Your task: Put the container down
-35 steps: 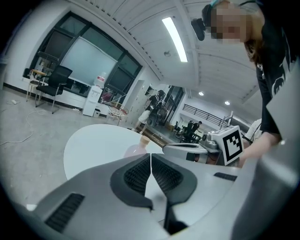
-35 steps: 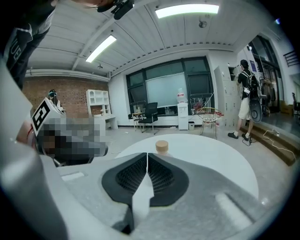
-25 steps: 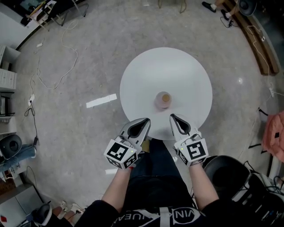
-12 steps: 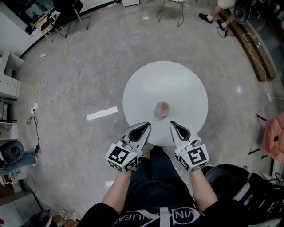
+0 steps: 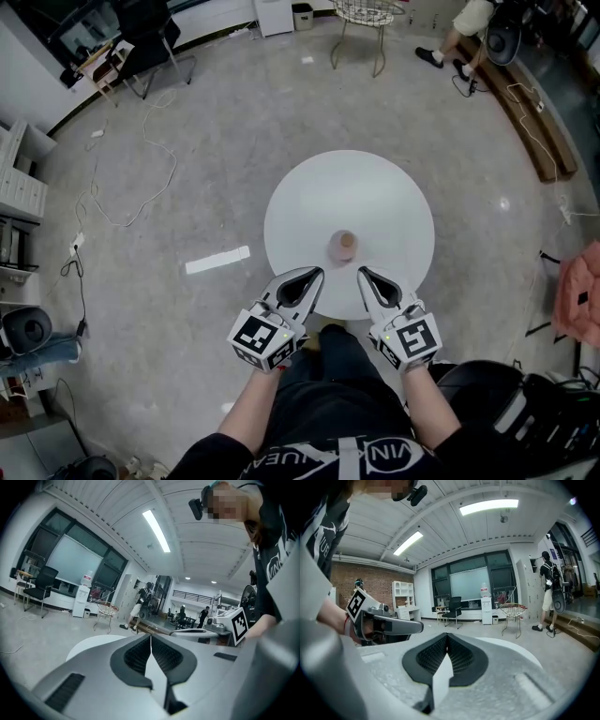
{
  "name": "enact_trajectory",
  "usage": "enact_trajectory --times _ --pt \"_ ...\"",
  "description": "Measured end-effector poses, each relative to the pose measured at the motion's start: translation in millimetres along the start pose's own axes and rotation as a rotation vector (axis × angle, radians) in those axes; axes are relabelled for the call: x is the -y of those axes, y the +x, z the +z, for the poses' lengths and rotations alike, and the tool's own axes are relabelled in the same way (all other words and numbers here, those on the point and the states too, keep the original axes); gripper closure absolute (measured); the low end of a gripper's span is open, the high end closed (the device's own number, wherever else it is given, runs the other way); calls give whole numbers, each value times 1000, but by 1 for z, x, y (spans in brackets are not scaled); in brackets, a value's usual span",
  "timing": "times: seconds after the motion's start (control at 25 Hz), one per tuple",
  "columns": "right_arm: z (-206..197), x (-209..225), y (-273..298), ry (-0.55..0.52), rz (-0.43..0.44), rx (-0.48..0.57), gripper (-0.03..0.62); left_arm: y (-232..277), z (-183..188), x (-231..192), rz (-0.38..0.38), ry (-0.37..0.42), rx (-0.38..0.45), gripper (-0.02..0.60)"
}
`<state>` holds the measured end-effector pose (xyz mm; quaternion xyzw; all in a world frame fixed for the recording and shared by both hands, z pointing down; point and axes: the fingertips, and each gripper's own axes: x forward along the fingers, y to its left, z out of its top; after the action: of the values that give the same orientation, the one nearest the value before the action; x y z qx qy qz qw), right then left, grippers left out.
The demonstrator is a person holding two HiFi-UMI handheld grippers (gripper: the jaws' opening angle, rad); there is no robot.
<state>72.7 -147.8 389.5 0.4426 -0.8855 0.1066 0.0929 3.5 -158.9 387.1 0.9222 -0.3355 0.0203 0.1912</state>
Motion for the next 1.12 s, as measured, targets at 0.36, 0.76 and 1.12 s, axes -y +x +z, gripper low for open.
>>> enact_trajectory --times 0.36,0.76,1.12 --pt "24 -2 -3 -19 5 28 588 2 26 4 -15 27 41 566" --pt "38 -3 -6 -31 9 34 588 -5 45 -5 1 47 67 566" --pt "55 0 -8 -44 4 57 588 -10 59 -10 6 69 82 566"
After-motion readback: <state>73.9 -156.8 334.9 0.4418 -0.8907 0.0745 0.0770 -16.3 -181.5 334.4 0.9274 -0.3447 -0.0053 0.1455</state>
